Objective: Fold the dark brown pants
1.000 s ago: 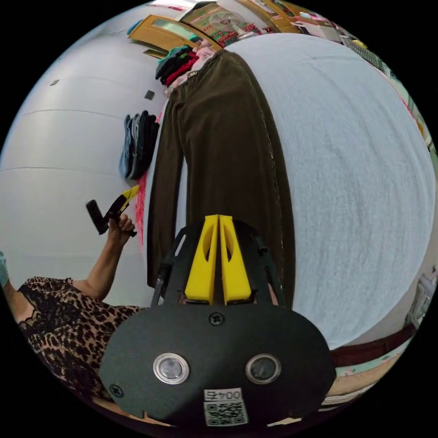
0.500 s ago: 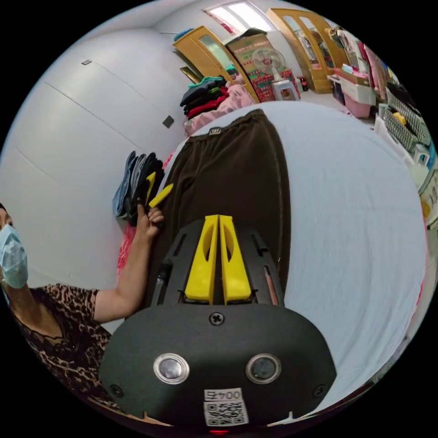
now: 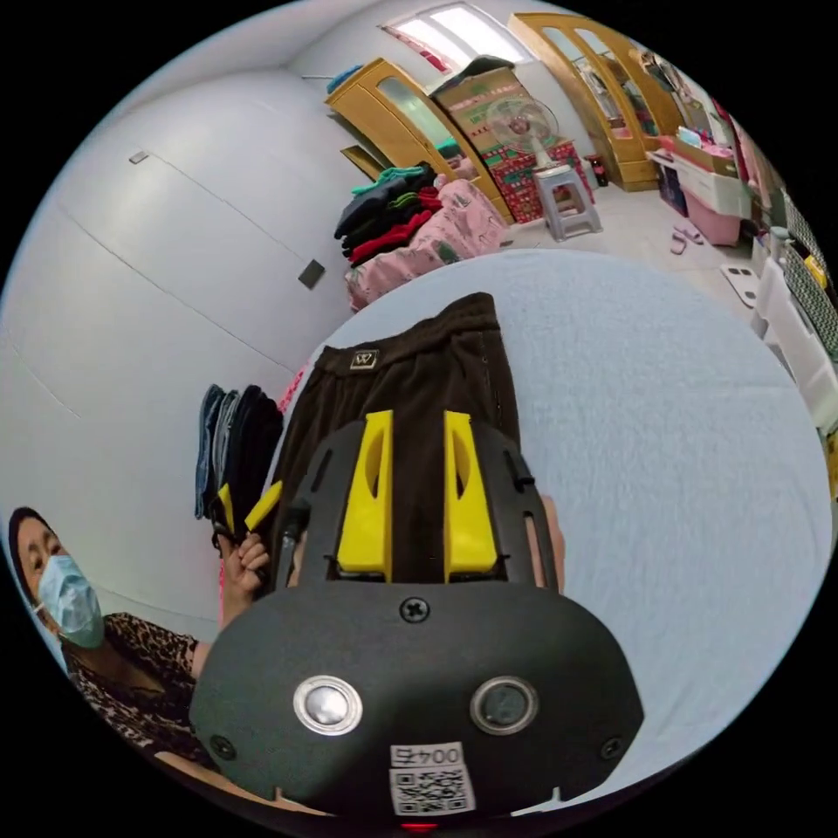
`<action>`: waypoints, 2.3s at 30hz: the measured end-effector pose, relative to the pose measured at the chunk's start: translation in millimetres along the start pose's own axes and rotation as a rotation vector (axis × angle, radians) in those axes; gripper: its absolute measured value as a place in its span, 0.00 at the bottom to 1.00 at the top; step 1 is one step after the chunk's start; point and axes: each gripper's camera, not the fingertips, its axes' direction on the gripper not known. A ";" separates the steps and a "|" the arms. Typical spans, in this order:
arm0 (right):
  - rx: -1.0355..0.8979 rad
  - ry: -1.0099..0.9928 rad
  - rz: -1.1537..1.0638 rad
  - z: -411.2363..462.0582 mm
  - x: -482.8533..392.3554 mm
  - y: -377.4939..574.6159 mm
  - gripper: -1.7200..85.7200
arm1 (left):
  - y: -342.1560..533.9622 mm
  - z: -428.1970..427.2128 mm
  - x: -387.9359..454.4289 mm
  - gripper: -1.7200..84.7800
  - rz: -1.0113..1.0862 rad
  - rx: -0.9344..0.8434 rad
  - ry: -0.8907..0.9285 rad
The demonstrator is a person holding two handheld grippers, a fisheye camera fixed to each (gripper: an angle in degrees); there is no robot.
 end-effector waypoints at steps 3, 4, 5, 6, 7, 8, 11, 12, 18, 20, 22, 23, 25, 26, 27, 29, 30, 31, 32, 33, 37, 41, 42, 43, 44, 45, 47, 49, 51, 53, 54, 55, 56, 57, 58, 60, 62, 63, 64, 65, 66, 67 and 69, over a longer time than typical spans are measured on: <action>-0.024 0.038 0.052 24.9 23.9 -34.4 0.18 | -7.3 0.2 3.3 0.27 0.014 -0.010 -0.012; -0.027 0.047 0.070 32.9 31.2 -46.7 0.18 | -10.3 0.2 3.8 0.27 0.015 -0.013 -0.011; -0.023 0.053 0.075 36.3 33.9 -52.4 0.18 | -13.3 0.4 3.9 0.27 0.014 -0.019 -0.010; -0.012 0.073 0.077 42.9 37.2 -63.3 0.18 | -14.6 0.5 4.0 0.27 0.013 -0.020 -0.008; -0.014 0.094 0.070 51.1 38.5 -74.0 0.18 | -17.1 0.4 4.2 0.26 0.011 -0.021 -0.005; -0.027 0.103 0.062 56.2 38.4 -79.2 0.18 | -19.4 0.2 4.8 0.26 0.011 -0.020 -0.006; -0.038 0.106 0.012 70.8 33.5 -102.6 0.17 | -24.6 0.5 6.6 0.26 0.014 -0.023 -0.003; -0.063 0.064 -0.001 77.1 32.8 -111.2 0.15 | -25.6 0.6 7.0 0.26 0.014 -0.023 -0.002; -0.058 -0.162 0.060 88.4 52.3 -132.6 0.12 | -34.2 1.7 10.8 0.25 0.017 -0.019 0.007; -0.048 -0.252 0.118 91.8 61.1 -135.9 0.09 | -37.1 3.5 13.7 0.25 0.024 -0.022 -0.001; -0.031 -0.236 0.116 93.5 46.7 -141.7 0.08 | -39.0 4.1 15.7 0.25 0.028 -0.020 -0.005; -0.020 -0.185 0.088 91.3 36.4 -144.0 0.08 | -40.2 4.6 16.2 0.25 0.026 -0.018 -0.004; 0.021 0.130 -0.085 79.4 -21.4 -155.7 0.07 | -41.9 5.1 16.3 0.25 0.020 -0.014 0.005; 0.029 0.235 -0.145 77.5 -38.5 -159.1 0.07 | -42.8 5.2 16.5 0.25 0.016 -0.009 0.008; 0.034 0.445 -0.263 78.8 -68.8 -166.7 0.07 | -43.2 5.4 16.9 0.25 0.016 -0.007 0.008; 0.013 0.580 -0.340 87.3 -88.7 -180.9 0.07 | -44.9 8.1 20.4 0.25 0.024 -0.011 -0.002; -0.018 0.585 -0.320 93.6 -86.4 -191.9 0.07 | -45.4 9.2 21.7 0.25 0.028 -0.014 -0.008; -0.063 0.592 -0.285 102.0 -78.5 -201.1 0.07 | -46.3 11.3 24.3 0.25 0.037 -0.020 -0.018; -0.085 0.600 -0.269 106.8 -74.5 -204.1 0.07 | -47.2 13.4 26.6 0.25 0.044 -0.026 -0.026; -0.130 0.632 -0.255 117.3 -68.4 -206.7 0.07 | -47.6 14.5 27.5 0.25 0.046 -0.029 -0.027; -0.098 0.555 -0.232 114.4 -64.2 -210.6 0.08 | -49.5 19.7 30.0 0.25 0.039 -0.026 -0.023; -0.093 0.353 -0.079 82.5 -59.9 -218.6 0.09 | -50.5 27.6 36.4 0.25 0.050 -0.032 -0.038; -0.031 0.321 -0.068 65.6 -71.9 -210.7 0.08 | -50.5 28.7 37.4 0.25 0.053 -0.032 -0.040; 0.022 0.283 -0.036 49.5 -87.2 -197.0 0.07 | -50.6 31.2 39.2 0.25 0.055 -0.033 -0.045; 0.043 0.262 -0.021 42.8 -95.9 -187.8 0.07 | -50.7 33.5 40.6 0.25 0.055 -0.033 -0.045; 0.070 0.231 -0.019 33.2 -115.9 -165.0 0.06 | -50.6 34.5 41.0 0.25 0.054 -0.032 -0.044; 0.122 0.237 -0.041 25.8 -146.9 -124.4 0.05 | -50.1 38.8 42.6 0.25 0.048 -0.027 -0.036; 0.178 0.338 -0.044 30.1 -177.9 -77.3 0.02 | -49.4 42.8 45.7 0.25 0.055 -0.027 -0.039; 0.186 0.441 -0.035 40.3 -191.7 -57.7 0.02 | -48.5 47.9 50.8 0.25 0.071 -0.031 -0.052; 0.172 0.528 -0.075 53.2 -201.0 -53.2 0.01 | -47.1 56.3 58.4 0.25 0.097 -0.043 -0.076; 0.102 0.592 -0.098 63.4 -203.4 -61.0 0.01 | -46.6 58.5 60.4 0.25 0.103 -0.046 -0.082; 0.046 0.649 -0.075 72.3 -201.3 -69.7 0.01 | -45.9 62.8 64.1 0.25 0.116 -0.048 -0.093; 0.022 0.671 -0.061 76.7 -199.4 -72.8 0.01 | -45.5 66.6 67.1 0.25 0.126 -0.048 -0.096; -0.039 0.689 -0.039 85.5 -194.9 -76.8 0.01 | -45.3 68.4 68.4 0.25 0.128 -0.048 -0.096; 0.004 0.692 -0.054 81.2 -200.3 -75.3 0.01 | -45.0 71.5 70.7 0.25 0.131 -0.049 -0.093; 0.004 0.689 -0.075 79.8 -205.6 -76.6 0.01 | -44.4 74.1 76.3 0.25 0.133 -0.049 -0.106; 0.002 0.701 -0.085 81.0 -209.1 -79.2 0.01 | -42.0 74.8 91.9 0.24 0.163 -0.033 -0.167; -0.010 0.711 -0.092 81.4 -212.2 -80.6 0.01 | -41.3 75.3 96.3 0.24 0.166 -0.029 -0.188; -0.004 0.723 -0.100 80.7 -216.2 -80.1 0.01 | -40.7 77.7 105.2 0.24 0.169 -0.035 -0.229; -0.006 0.729 -0.105 80.6 -218.2 -80.2 0.01 | -41.5 81.5 114.9 0.24 0.181 -0.055 -0.269; -0.008 0.740 -0.113 80.5 -221.8 -80.3 0.01 | -42.0 83.7 120.2 0.23 0.196 -0.066 -0.294; -0.009 0.749 -0.119 79.8 -224.8 -80.4 0.01 | -43.5 88.9 130.3 0.23 0.234 -0.097 -0.368; -0.011 0.752 -0.123 77.9 -227.9 -80.8 0.01 | -47.0 98.5 143.1 0.23 0.314 -0.167 -0.515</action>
